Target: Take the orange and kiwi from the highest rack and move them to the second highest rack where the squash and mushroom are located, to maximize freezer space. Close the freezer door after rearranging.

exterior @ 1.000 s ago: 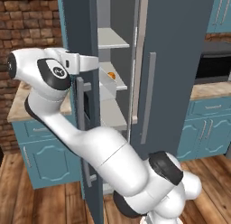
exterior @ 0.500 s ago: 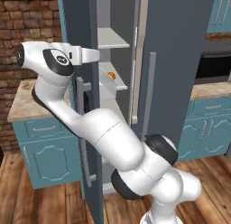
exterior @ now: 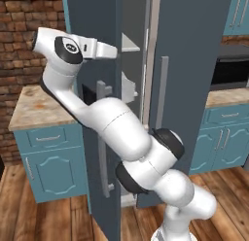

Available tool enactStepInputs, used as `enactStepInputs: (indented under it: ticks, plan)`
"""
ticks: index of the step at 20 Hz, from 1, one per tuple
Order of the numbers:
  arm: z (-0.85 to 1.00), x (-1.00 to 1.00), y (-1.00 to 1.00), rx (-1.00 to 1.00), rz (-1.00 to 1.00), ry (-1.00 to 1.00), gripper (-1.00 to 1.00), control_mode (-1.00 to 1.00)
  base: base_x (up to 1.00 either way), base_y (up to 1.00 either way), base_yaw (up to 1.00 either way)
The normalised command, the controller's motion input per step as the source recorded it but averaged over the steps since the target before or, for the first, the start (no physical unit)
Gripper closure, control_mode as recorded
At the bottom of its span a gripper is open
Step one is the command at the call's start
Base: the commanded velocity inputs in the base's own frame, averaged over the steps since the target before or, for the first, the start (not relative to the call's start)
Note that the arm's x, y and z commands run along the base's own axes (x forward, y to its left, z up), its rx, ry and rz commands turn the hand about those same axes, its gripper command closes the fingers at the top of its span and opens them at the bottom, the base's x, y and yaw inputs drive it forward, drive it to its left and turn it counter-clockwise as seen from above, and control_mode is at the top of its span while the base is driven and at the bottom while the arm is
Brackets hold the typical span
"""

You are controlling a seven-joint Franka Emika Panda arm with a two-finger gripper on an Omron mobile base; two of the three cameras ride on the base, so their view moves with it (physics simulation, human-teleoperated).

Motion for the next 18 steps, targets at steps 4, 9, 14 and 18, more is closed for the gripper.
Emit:
enactStepInputs:
  ticks: [4,9,14,18]
  plan:
    - [0.0,0.26,-1.0,-0.01,0.26,-0.27,-1.0,-1.0,0.0,0.0,0.0]
    - [0.0,0.35,-1.0,0.0,0.39,-0.29,-1.0,-1.0,0.0,0.0,0.0]
    - [-0.13,0.6,-1.0,0.0,0.4,-0.19,-1.0,-1.0,0.0,0.0,0.0]
    - [-0.25,0.91,-1.0,0.0,0.38,-0.07,-1.0,-1.0,0.0,0.0,0.0]
